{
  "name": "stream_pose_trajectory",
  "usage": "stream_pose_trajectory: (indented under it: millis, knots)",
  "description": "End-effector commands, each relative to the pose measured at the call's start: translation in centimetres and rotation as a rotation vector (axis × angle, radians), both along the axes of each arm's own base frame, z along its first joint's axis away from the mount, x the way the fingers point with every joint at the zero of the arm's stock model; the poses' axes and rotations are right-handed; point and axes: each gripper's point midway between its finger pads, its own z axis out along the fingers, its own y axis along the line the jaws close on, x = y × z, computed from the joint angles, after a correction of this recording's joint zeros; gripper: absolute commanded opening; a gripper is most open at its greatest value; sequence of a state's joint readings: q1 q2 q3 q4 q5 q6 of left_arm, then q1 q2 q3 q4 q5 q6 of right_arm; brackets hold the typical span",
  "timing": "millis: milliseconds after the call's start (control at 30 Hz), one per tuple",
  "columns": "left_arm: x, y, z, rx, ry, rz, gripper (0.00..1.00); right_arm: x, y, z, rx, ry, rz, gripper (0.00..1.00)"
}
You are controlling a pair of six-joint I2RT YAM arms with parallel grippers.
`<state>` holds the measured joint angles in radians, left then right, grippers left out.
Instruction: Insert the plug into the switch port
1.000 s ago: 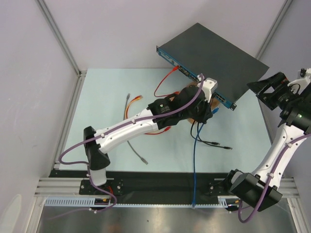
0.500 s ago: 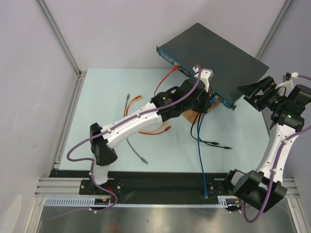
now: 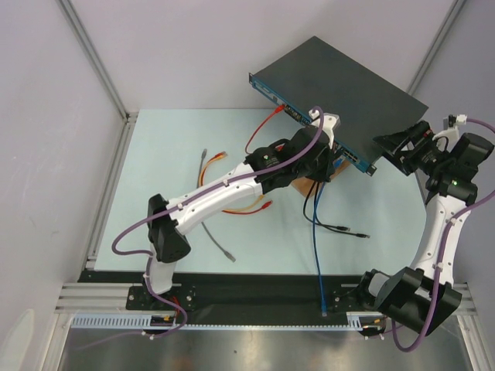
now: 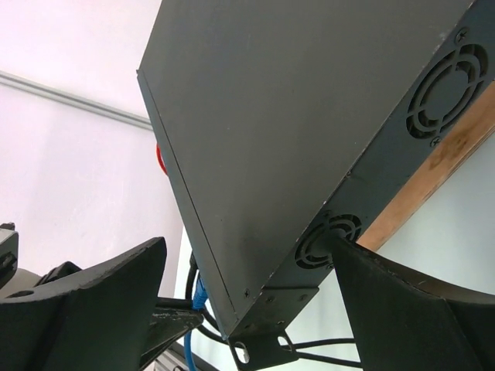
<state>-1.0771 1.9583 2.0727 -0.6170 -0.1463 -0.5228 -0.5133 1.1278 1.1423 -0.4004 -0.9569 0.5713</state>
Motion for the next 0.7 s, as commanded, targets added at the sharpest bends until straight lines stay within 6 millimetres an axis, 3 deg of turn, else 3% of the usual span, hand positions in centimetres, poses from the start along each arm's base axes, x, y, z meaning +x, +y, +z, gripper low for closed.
stream_pose_trajectory:
  millis: [0,267,667]
  knots:
    - [0.5,-0.2,1.1,-0.02,-0.025,0.014,0.0,0.2,0.2,-0.6,-0.019,0.0,0.019,0.95]
    - [1.6,-1.0,1.5,-0.029,-0.058,0.016,0.0,-0.8,-2.0,-2.0,-0.022,0.039,0.011,0.96]
    - [2.0,-1.2,2.3,-0.04,-0.088,0.018,0.0,1.1,0.4,-2.9,-0.009,0.037,0.053,0.93]
